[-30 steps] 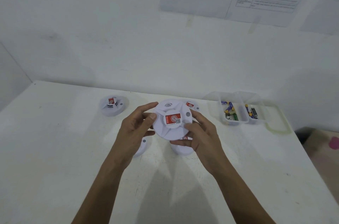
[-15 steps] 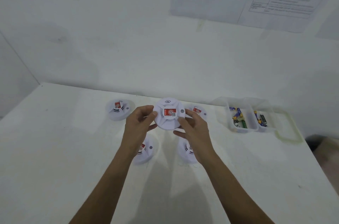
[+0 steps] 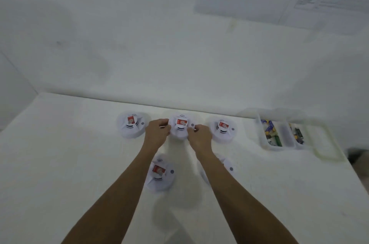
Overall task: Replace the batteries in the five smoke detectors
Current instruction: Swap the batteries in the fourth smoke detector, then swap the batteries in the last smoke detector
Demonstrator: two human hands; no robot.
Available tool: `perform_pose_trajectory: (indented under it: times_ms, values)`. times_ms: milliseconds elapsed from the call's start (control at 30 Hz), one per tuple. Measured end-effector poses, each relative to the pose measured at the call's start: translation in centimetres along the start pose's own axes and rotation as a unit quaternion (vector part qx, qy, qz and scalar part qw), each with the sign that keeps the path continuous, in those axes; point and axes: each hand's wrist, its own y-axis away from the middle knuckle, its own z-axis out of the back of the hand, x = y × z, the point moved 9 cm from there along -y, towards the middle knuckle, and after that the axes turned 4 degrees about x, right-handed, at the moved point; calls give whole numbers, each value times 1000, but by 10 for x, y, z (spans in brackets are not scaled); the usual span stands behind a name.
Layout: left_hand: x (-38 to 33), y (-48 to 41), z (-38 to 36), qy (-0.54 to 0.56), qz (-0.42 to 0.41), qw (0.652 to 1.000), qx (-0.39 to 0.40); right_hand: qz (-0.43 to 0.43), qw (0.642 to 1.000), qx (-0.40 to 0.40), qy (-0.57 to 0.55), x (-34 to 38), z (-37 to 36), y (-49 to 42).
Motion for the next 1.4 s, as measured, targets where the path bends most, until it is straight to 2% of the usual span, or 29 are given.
perform_pose_trajectory:
  times_ms: [133,400,467,533,600,700,767,867,933,1033,1100,1200,1300,1400]
  values:
    - [9,-4,-6,-50,-3,999,11,-23,998,5,50,-10,-8,-6]
    - [4,-1,-9,-70,-33,997,21,-41,995,-19,89,-10,-8,-4]
    - [4,3,-3,-65,-39,997,30,-11,990,-53,134,3,-4,2]
    - [-2,10,9,-66,-73,995,21,63,979,-88,173,26,-5,12]
    - [-10,18,28,-80,-119,989,-22,127,972,-92,174,46,-15,20]
    - [-11,29,66,-101,-144,977,-119,170,973,-43,149,64,-45,22]
    - [-2,32,91,-104,-135,970,-175,181,975,2,127,74,-67,22]
    - [20,27,120,-121,-81,968,-206,170,975,79,124,79,-103,20]
    - [40,20,132,-127,-21,973,-192,142,971,130,143,76,-122,18]
    - [61,7,134,-139,54,981,-123,98,967,179,156,68,-142,15]
    - [62,1,132,-149,58,983,-86,94,964,179,171,68,-148,12]
    - [61,2,136,-112,69,988,-75,102,963,174,181,72,-152,14]
    - [57,9,137,-92,64,990,-84,77,973,164,141,69,-151,15]
    - [52,18,134,-59,53,993,-93,41,987,152,31,65,-148,18]
